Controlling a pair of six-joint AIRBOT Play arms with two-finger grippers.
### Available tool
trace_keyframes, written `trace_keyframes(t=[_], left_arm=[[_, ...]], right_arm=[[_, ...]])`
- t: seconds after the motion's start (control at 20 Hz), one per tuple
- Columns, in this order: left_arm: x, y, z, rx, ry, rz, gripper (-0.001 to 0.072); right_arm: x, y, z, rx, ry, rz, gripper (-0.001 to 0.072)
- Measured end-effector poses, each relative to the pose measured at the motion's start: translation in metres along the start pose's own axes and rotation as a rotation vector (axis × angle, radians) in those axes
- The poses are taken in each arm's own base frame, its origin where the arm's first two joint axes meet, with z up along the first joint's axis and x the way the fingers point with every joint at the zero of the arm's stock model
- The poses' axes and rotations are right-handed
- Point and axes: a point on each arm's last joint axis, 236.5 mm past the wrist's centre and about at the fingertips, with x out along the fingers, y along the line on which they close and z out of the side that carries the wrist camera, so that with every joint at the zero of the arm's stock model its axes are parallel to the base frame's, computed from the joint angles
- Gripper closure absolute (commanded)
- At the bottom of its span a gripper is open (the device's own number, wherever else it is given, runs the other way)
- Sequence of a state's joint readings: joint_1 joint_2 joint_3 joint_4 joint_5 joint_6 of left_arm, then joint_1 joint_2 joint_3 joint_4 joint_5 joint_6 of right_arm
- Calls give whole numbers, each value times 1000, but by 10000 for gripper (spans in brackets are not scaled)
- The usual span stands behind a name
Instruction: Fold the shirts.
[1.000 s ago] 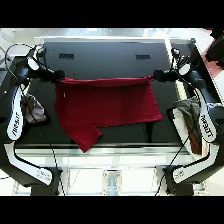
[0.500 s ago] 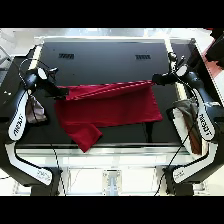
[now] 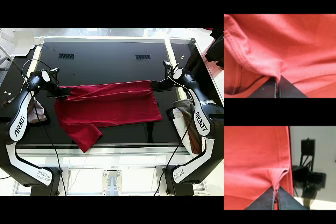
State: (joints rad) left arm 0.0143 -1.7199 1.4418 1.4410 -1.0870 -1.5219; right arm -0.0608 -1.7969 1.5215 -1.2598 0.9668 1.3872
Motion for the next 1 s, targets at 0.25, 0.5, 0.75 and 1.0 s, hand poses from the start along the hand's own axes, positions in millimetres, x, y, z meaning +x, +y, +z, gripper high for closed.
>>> trace_keyframes(t=[0.25, 0.5, 0.75, 1.0], left_arm=[[0, 4, 1, -7, -5, 18, 323], [-33, 4, 7, -8, -57, 22, 162], [-145, 9, 4, 20, -254, 44, 162], [-176, 29, -103, -146, -286, 67, 163]], right_arm=[[4, 2, -17, 3, 73, 13, 371], [-24, 13, -45, -13, 196, 43, 368], [-110, 6, -42, -81, 140, -35, 368], [-181, -26, -49, -43, 65, -126, 368]])
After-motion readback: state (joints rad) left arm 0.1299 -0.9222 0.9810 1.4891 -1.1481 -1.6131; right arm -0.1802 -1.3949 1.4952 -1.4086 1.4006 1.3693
